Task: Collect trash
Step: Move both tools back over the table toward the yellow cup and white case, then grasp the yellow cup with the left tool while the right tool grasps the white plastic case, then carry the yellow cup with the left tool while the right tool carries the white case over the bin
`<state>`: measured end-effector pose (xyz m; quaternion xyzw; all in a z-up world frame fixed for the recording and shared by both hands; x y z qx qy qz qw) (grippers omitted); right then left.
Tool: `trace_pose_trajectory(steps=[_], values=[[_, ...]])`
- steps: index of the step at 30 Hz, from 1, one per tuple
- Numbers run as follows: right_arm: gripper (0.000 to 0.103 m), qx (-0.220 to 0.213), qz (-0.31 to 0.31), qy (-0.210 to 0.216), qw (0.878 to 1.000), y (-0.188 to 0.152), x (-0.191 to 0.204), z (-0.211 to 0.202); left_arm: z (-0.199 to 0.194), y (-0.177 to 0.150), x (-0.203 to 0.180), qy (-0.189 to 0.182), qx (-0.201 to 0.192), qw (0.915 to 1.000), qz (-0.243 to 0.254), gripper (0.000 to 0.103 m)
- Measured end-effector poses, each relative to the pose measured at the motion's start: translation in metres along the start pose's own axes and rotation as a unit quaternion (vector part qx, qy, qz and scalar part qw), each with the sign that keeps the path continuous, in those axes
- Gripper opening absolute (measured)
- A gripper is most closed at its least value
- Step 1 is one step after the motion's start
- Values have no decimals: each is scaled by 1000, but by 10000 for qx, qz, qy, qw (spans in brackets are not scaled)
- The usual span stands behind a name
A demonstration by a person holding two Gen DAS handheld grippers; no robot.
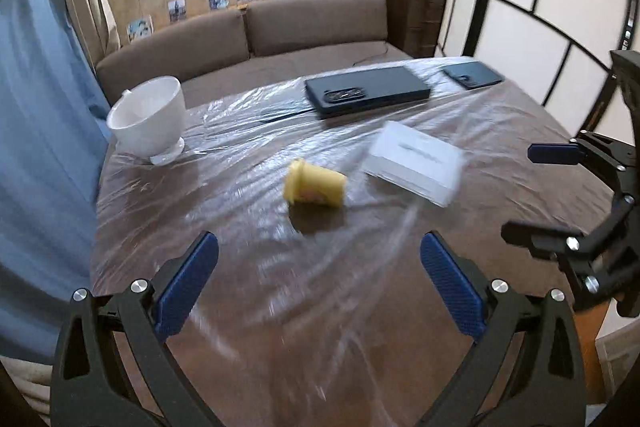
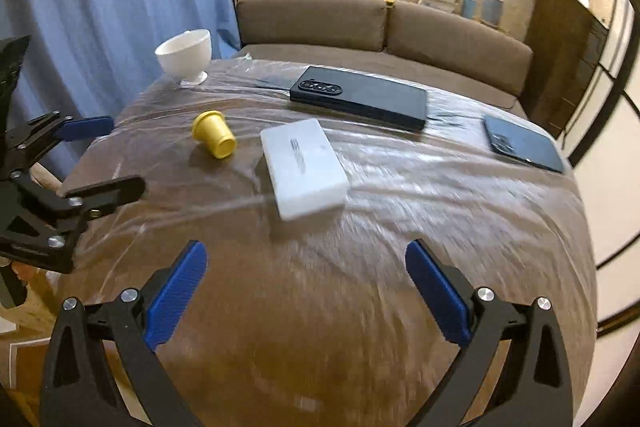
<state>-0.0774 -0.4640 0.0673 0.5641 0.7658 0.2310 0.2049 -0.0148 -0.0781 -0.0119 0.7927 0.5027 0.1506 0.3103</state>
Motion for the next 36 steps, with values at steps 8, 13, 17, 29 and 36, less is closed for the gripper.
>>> trace_pose_trajectory(steps=[8,13,17,29,36], values=[[92,193,-414,31,9989,27,6,49,38,11,17,-40,196,9998,-13,91],[83,271,-535,100,9982,31,11,63,54,13,19,-202,327,9993,41,61],[69,321,-638,90,9974,31,14,71,57,10,15,-293,392,9987,133,49],[54,271,-132,205,9993,35,7,62,47,18,9,-383,164,9991,103,47],[54,271,197,234,9992,28,0,48,37,17,4,-449,119,9989,-50,47]])
Point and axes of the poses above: each gripper's, at about its wrist camera, not at the fingertips, and z roughly the way its jaws point, x to its left, y to its top, the point moved 7 cm from there along z, roughly the way its jaws point, and after that the axes turned 7 degrees about -y, right-handed, at the moved point
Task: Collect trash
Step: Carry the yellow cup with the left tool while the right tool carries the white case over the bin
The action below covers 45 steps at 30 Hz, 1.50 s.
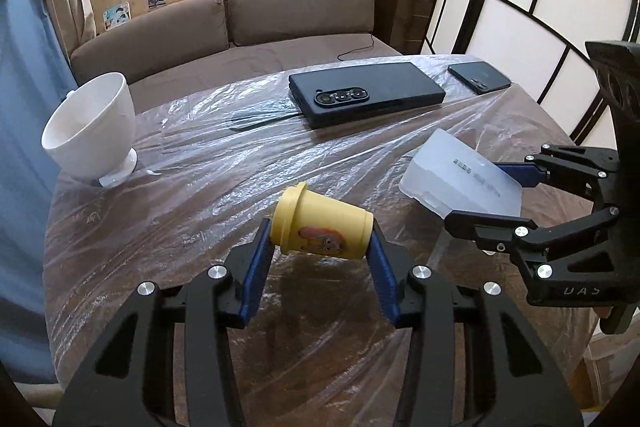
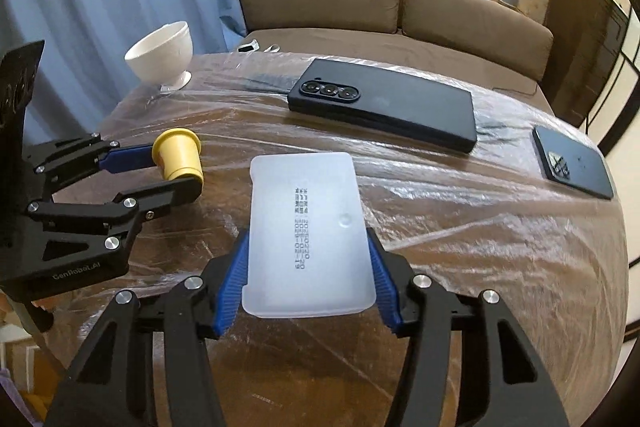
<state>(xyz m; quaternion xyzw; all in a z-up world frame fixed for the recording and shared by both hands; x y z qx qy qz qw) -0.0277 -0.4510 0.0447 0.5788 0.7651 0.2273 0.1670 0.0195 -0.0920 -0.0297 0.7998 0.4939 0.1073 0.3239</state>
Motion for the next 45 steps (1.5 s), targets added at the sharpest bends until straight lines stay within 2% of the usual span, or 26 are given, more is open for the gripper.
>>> trace_pose_trajectory(steps=[13,29,45], values=[[54,43,290,0,9996,-23,-7,-24,-17,-12,-16,31,-4,10000,-73,47],[54,236,461,160,9985,-64,-1,-48,-40,-47,-38,-21,59,9995,-321,47],[54,259,610,224,9976,-97,2,-79,-59,-79,-65,-81,144,9994,-313,47]])
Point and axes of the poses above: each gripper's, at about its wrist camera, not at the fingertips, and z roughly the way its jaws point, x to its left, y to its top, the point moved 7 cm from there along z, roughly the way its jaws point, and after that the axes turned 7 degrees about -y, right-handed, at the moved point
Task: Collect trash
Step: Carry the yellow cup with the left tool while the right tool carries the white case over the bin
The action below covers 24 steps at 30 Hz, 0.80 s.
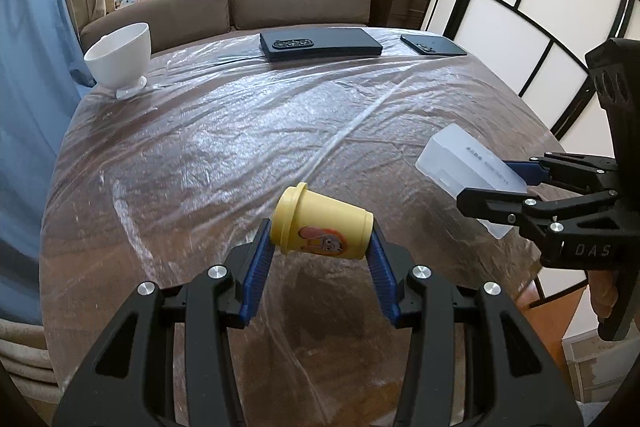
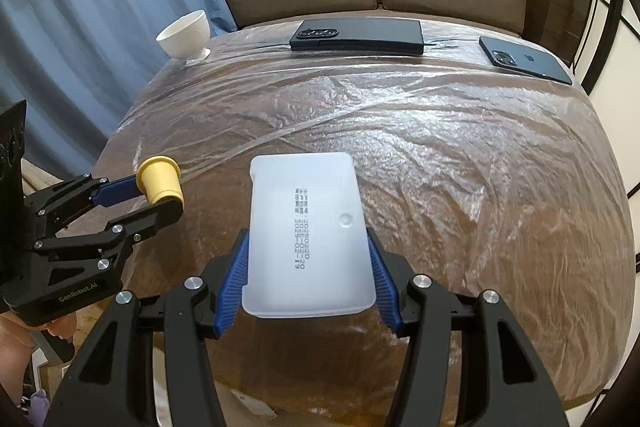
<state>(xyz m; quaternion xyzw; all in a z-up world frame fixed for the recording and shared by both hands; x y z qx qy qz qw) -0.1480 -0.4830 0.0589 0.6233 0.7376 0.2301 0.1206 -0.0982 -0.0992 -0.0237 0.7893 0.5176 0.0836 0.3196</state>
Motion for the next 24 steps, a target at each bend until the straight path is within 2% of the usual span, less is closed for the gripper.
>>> trace_pose_trajectory(steps=[24], values=[[54,102,73,-13,9999,-61,3,-43,-34,-44,-26,-182,144,9997,93,47]])
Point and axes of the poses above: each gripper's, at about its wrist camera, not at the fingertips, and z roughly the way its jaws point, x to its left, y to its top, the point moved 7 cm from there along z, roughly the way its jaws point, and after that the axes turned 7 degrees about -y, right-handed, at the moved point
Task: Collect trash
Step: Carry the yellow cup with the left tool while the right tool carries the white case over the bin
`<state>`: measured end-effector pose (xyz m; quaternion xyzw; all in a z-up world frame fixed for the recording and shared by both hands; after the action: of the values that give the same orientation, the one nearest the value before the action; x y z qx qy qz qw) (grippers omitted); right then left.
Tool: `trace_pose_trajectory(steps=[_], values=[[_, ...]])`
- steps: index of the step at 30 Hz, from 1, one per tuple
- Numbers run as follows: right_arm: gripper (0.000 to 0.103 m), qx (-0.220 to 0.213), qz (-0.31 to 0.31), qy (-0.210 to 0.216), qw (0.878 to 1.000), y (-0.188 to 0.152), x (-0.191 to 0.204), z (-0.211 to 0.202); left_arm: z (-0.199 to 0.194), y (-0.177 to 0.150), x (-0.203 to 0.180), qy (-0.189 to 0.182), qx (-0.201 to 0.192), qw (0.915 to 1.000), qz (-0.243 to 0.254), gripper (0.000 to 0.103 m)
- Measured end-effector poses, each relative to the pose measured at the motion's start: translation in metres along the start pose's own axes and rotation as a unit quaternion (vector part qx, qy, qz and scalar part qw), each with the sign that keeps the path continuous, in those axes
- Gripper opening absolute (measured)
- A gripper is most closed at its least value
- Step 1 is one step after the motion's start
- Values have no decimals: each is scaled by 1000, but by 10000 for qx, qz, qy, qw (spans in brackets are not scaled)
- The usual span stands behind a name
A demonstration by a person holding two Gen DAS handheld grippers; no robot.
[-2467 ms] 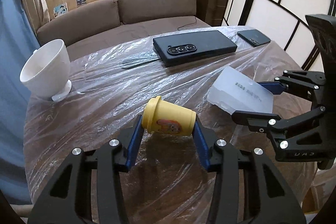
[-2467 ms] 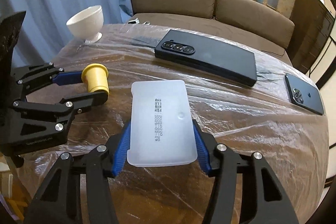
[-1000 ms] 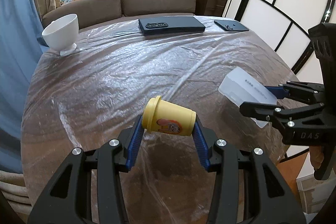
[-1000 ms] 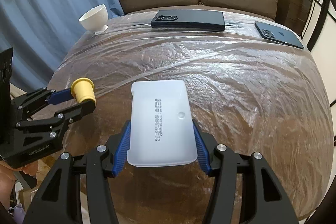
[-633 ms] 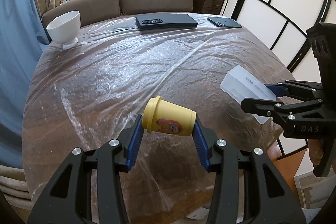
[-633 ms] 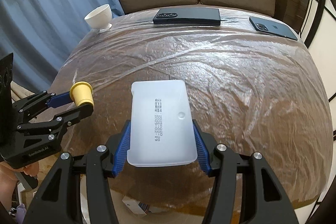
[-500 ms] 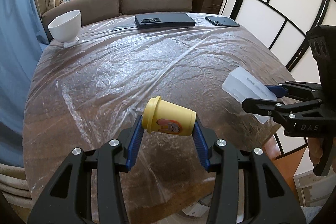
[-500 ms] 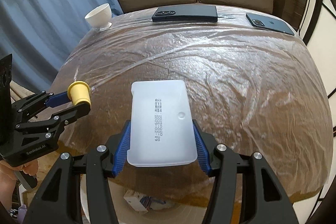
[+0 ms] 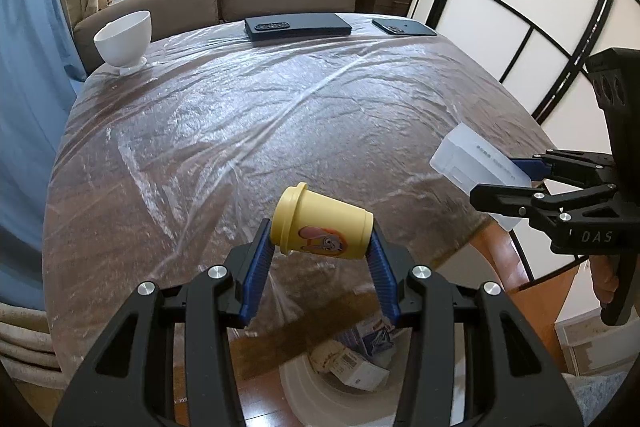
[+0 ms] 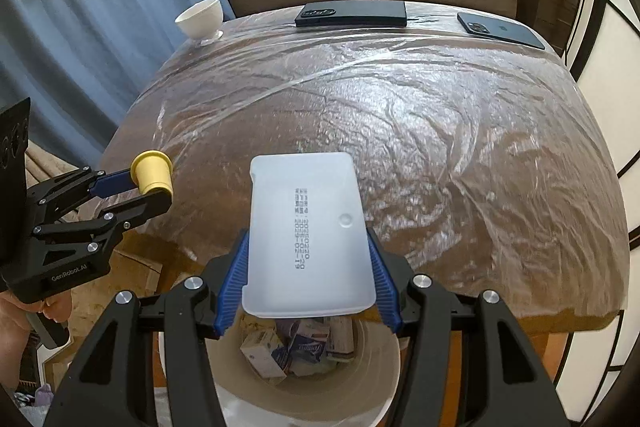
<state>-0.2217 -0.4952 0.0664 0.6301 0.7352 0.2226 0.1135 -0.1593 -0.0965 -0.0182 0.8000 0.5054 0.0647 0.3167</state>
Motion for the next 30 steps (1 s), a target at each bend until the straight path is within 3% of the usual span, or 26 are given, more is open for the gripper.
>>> trace_pose_trajectory(steps=[30], values=[[54,386,-95,182,9990,-64,25,-23,-18,-49,-45,-368,383,9980,352,47]])
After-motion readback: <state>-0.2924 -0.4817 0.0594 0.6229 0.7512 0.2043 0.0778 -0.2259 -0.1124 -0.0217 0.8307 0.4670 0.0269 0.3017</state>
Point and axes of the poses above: each gripper's, at about its wrist camera, not at the fingertips, and z roughly the way its jaws point, x to its left, y to its top, the point moved 7 cm from there along z, roughly the way its jaws point, and after that the axes turned 7 degrees about -y, right-handed, at the moved point
